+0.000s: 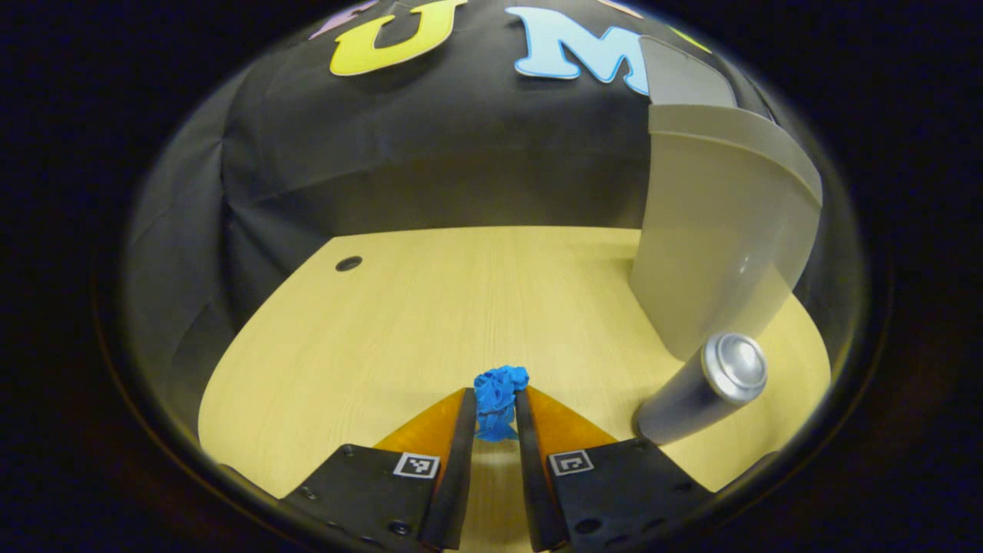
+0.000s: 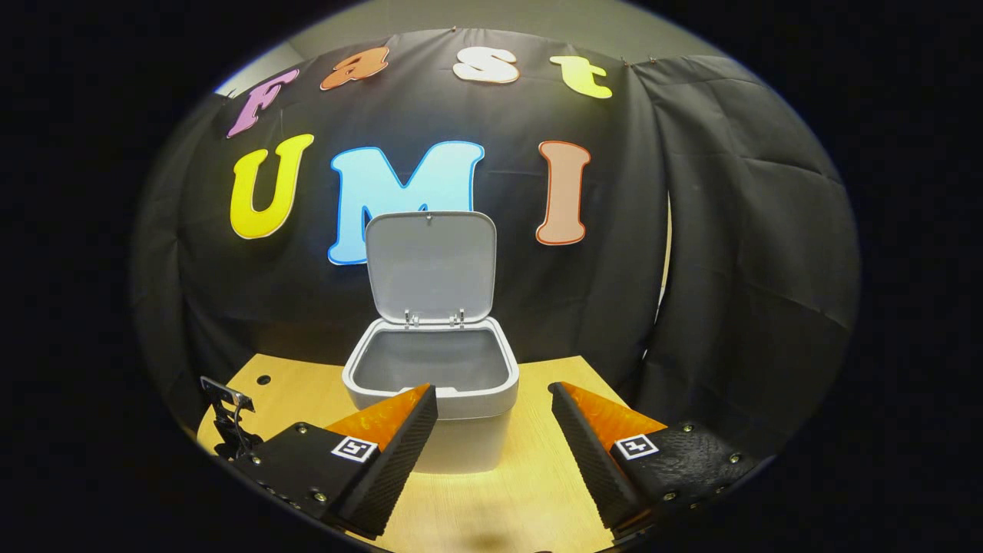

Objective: Press the lid of the desktop garbage bin to open it, pick up the crumpled paper on the desktop and throw it into the bin, then pick up the pop can on the desktop and drop it into the bin, and finally close the garbage bin lid.

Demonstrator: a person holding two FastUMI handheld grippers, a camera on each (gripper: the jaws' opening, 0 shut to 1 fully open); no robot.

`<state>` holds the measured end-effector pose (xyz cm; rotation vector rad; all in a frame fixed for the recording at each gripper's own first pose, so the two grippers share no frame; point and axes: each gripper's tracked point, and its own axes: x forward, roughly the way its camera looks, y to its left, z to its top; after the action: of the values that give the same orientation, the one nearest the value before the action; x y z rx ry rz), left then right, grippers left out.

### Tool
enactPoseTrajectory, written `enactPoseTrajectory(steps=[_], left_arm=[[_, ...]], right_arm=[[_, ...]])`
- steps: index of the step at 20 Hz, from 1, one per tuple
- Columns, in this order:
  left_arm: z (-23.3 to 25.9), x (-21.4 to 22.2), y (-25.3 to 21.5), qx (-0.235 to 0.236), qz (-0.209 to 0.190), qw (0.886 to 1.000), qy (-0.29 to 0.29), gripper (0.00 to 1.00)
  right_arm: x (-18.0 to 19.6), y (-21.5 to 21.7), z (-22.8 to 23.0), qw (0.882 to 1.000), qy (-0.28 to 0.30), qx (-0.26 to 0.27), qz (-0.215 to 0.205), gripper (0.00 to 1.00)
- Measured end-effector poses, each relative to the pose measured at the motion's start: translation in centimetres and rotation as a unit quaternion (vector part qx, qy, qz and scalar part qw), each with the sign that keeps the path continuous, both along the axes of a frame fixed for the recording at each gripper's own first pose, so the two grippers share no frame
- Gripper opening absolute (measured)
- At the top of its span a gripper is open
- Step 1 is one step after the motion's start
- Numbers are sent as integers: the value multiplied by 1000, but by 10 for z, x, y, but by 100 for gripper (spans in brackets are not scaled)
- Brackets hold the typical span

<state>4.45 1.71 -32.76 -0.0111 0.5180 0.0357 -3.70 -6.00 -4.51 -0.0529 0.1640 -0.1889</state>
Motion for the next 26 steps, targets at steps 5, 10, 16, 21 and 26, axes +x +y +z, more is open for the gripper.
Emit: enactPoseTrajectory(steps=[5,10,16,21,26], left_arm=[[59,20,-14,-10,-3,999,-47,40],[122,40,-42,-15,-27,994,-105,40],[192,45,-86,-12,-64,983,-173,39],[234,47,-126,-3,-101,971,-215,37],[256,43,-172,16,-152,957,-245,39]], right_arm=[[-6,-6,-9,1000,6,16,-3,96],[-12,-15,-14,999,9,36,-11,96],[-20,-34,-14,999,4,43,-25,96],[-28,-49,-17,998,3,47,-39,97],[-33,-62,-19,997,1,54,-53,97]])
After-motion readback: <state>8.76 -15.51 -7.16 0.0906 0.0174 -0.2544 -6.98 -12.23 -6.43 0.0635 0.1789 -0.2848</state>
